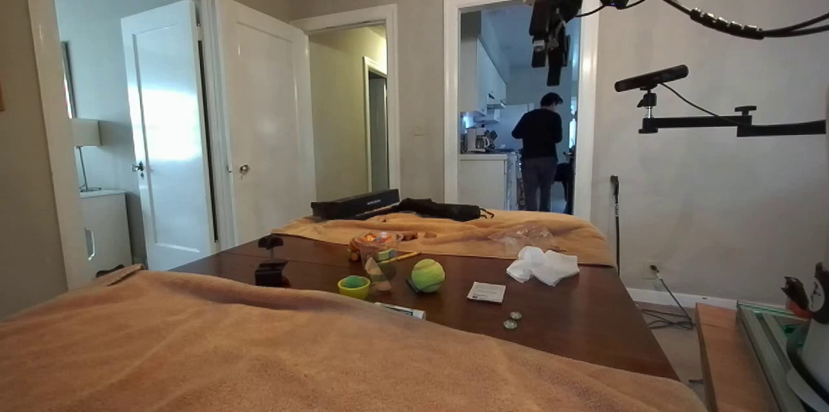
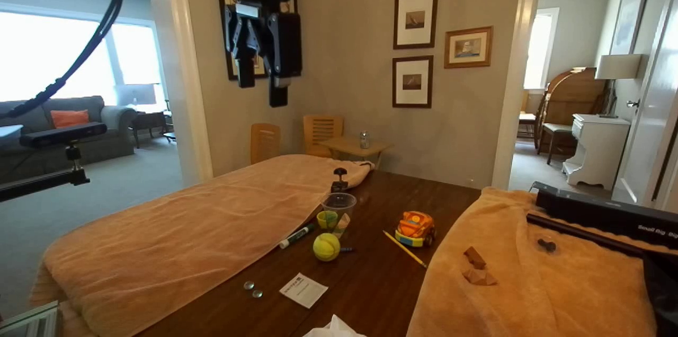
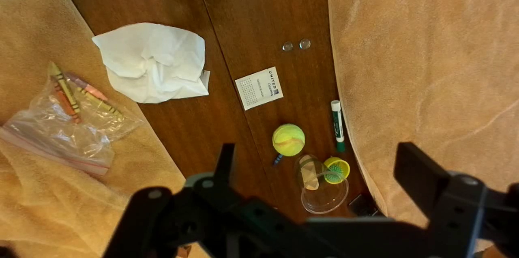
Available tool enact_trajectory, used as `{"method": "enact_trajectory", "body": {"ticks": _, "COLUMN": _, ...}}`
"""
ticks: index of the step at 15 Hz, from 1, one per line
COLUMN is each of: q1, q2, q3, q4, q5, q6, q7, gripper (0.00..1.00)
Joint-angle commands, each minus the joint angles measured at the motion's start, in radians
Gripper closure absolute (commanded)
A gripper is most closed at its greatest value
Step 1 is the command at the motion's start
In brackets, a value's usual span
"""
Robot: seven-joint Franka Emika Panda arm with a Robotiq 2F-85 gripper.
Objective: Move the green ball to the right
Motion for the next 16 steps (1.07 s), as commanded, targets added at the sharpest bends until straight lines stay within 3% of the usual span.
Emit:
{"method": "enact_trajectory", "body": {"ticks": 1, "q1": -0.029, "q2": 0.006, "q3": 0.022, "q4": 0.002, "q5": 0.013, "q6": -0.002, "q7": -0.013, "gripper": 0.00}}
{"method": "enact_trajectory", "body": {"ticks": 6, "q1": -0.028, "q2": 0.032, "q3": 0.030, "q4": 0.004, "q5": 0.016, "q6": 0.025, "q7": 0.002, "gripper": 0.00}}
{"method": "enact_trajectory", "body": {"ticks": 11, "q1": 0.004, "q2": 0.197, "q3": 0.106, "q4": -0.107, "q5": 0.028, "q6": 0.449, "q7": 0.057, "gripper": 0.00}}
{"method": "enact_trajectory", "body": {"ticks": 16, "q1": 0.005, "q2": 0.390, "q3": 0.177, "q4": -0.161, "q5": 0.015, "q6": 0.611, "q7": 0.127, "gripper": 0.00}}
